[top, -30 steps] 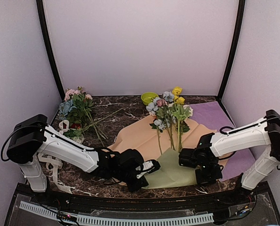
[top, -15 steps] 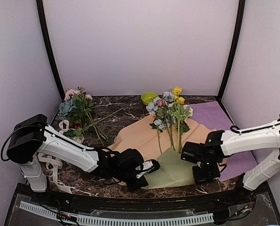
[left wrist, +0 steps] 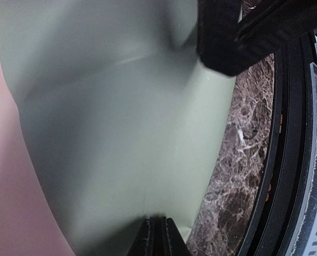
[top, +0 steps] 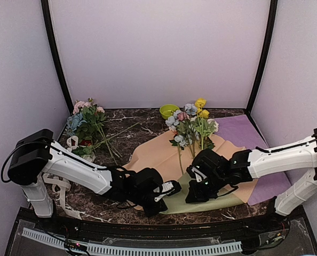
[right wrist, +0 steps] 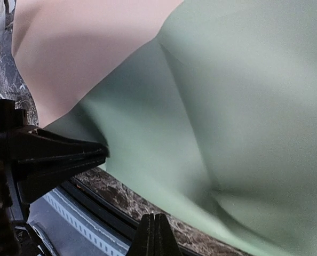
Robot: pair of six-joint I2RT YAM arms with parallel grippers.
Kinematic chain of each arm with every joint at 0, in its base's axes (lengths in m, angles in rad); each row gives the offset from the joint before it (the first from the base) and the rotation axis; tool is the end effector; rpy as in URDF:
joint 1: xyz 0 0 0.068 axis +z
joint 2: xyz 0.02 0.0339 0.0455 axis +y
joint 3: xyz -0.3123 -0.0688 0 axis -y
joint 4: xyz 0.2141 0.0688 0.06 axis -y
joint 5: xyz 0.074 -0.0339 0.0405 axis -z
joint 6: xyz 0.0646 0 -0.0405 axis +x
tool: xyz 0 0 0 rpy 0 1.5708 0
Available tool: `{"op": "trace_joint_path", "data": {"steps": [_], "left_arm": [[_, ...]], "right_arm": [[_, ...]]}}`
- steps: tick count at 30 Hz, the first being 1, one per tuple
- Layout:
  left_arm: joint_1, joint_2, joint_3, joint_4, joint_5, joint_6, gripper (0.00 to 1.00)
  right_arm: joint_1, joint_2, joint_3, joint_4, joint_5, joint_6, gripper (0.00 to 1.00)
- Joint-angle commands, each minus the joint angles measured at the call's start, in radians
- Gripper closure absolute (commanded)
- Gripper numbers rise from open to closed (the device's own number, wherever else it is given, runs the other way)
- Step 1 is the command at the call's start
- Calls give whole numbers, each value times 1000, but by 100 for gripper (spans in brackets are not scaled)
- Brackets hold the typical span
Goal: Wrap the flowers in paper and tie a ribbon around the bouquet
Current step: Press the fold line of the 1/4-folded wrapping paper.
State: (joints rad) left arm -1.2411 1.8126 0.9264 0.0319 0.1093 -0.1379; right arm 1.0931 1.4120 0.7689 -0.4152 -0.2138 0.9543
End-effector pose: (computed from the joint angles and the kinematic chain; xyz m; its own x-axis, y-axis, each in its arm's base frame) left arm 0.1123 -0.3499 0.1846 -0.3743 0.6718 -0.6392 0.9210 0.3497 -0.1718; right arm 0.1005 0.2240 0.2220 -0.9788 -0.1563 -0.1326 -0.2025 0.8378 0.5070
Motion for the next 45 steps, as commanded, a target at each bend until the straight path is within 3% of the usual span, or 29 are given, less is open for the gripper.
{"op": "trace_joint_path", "data": {"steps": [1, 12, 22, 28, 31, 36, 45], "left_arm": [[11, 18, -22, -145, -13, -12, 94], [11, -85, -145, -167, -2, -247, 94], [11, -158, -279, -284, -49, -436, 100], [11, -272, -334, -381, -149, -502, 100], [5, -325, -271, -423, -239, -451, 100], [-80, -329, -11, -447, -491, -225, 100], [-91, -113, 55, -41, -229, -83, 100]], "right_arm": [[7, 74, -47, 196, -48, -1, 100], [7, 52, -211, 188, -11, 102, 100], [7, 43, -212, 189, -12, 93, 100], [8, 36, -217, 189, -14, 94, 100], [8, 42, -217, 199, -15, 92, 100], [10, 54, -218, 231, -20, 105, 100], [13, 67, -218, 288, -37, 126, 100]]}}
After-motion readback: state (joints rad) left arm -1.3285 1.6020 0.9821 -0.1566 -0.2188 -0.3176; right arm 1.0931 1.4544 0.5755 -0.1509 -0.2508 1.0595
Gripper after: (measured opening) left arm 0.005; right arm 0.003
